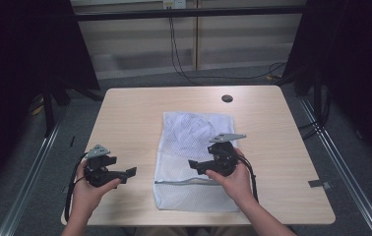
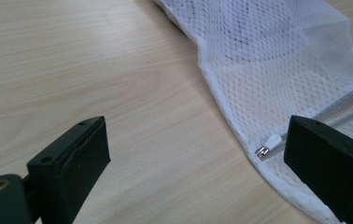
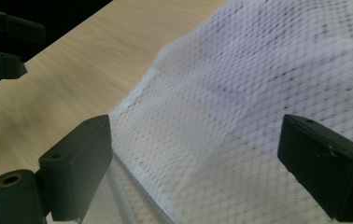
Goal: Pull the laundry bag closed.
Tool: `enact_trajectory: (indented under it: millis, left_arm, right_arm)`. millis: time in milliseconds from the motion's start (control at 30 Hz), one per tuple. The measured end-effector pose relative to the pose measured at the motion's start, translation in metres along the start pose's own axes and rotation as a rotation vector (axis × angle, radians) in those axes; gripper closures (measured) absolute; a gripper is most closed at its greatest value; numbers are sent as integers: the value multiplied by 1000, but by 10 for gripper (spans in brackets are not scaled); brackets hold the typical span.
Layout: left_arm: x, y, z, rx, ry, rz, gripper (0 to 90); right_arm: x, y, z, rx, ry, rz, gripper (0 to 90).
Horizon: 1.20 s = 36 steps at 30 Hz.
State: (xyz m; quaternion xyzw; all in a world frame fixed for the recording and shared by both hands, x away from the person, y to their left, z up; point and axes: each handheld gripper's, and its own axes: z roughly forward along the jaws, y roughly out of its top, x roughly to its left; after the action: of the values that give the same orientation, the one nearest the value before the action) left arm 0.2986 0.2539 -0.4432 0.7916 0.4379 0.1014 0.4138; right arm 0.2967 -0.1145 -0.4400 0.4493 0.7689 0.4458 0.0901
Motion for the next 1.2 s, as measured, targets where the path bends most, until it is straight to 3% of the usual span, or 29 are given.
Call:
enact_trajectory:
  millis: [500,600,900,967,1200]
  left_arm:
    - [-8,-2,7,28,-59,-12,66]
    - [-10,-3,10,39,-65,-18,66]
    - [-12,-7,12,77,-70,-11,68]
    - [-14,-8,14,78,-68,-26,69]
    - [-19,-9,18,112,-84,-21,80]
  right_arm:
    - [24,-4,31,59,112,29,174]
    - [28,-4,35,65,146,41,262]
    - [35,-4,45,90,220,72,406]
    - [36,-3,47,98,238,82,435]
    - [40,-4,54,127,259,89,469]
